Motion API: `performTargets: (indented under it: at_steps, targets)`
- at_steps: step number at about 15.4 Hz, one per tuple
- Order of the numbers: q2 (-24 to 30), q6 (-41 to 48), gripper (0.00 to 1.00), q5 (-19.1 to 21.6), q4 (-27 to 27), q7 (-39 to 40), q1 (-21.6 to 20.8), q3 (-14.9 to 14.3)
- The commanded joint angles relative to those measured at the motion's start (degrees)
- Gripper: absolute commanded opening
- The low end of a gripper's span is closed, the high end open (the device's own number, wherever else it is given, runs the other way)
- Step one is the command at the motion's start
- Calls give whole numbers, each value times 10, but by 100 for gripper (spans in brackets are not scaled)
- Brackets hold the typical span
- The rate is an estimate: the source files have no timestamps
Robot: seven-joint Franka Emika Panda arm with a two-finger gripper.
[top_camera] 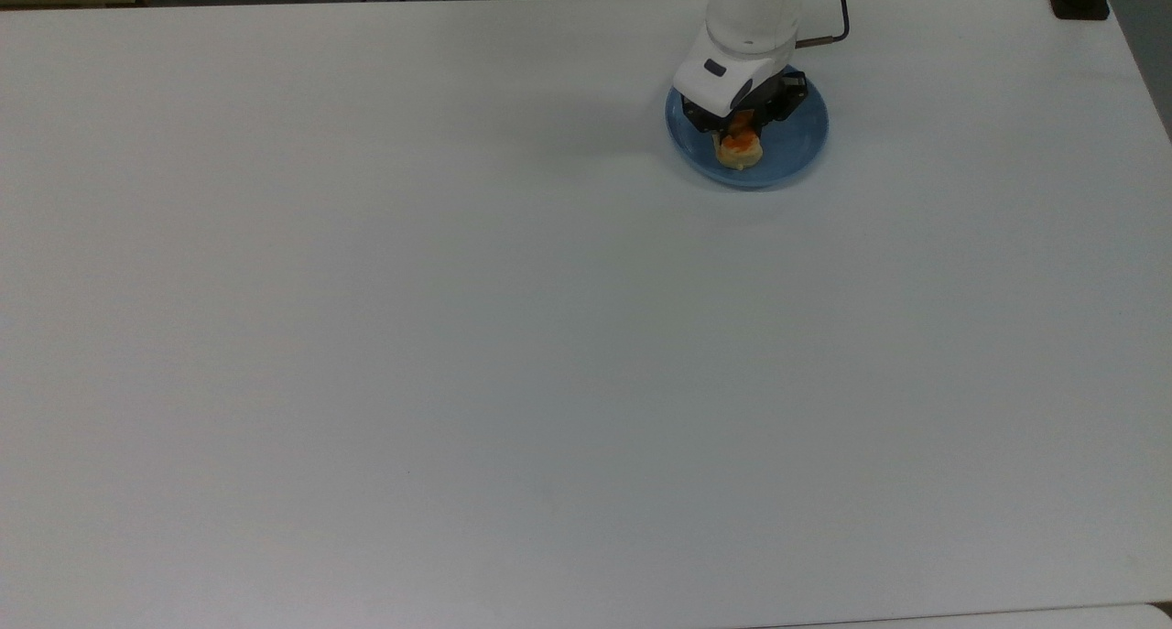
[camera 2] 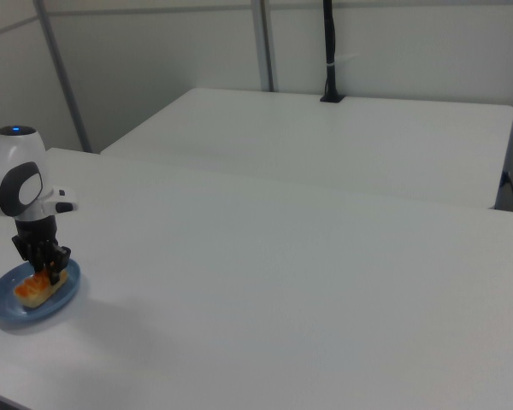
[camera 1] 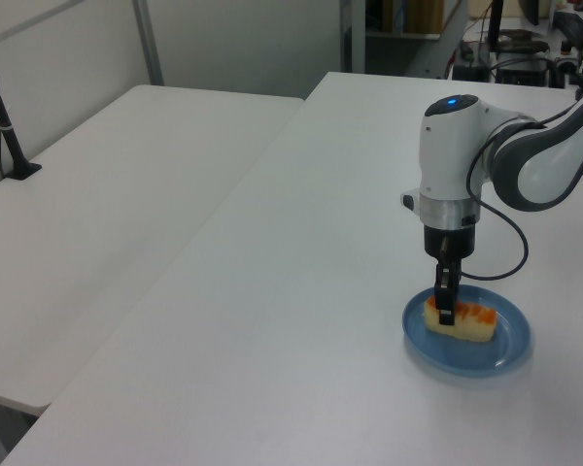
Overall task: Put the bread on the table
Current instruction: 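Close the gripper on the bread and lift it off the plate, then carry the bread away from the plate and lower it onto the table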
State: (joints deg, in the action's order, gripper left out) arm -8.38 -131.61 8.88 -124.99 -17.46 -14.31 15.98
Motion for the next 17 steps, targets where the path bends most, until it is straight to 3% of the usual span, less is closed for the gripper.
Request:
performTargets:
  at_steps: [1,4,8,14,17]
  targets:
    - [21,89,38,-7,41,15,3,-4]
    - [20,185,38,-7,114,64,47,-6]
    - [14,196,39,-20,164,152,139,-8]
    - [-13,162,39,-60,174,247,248,-16]
    - [-46,131,39,-74,174,276,264,-40]
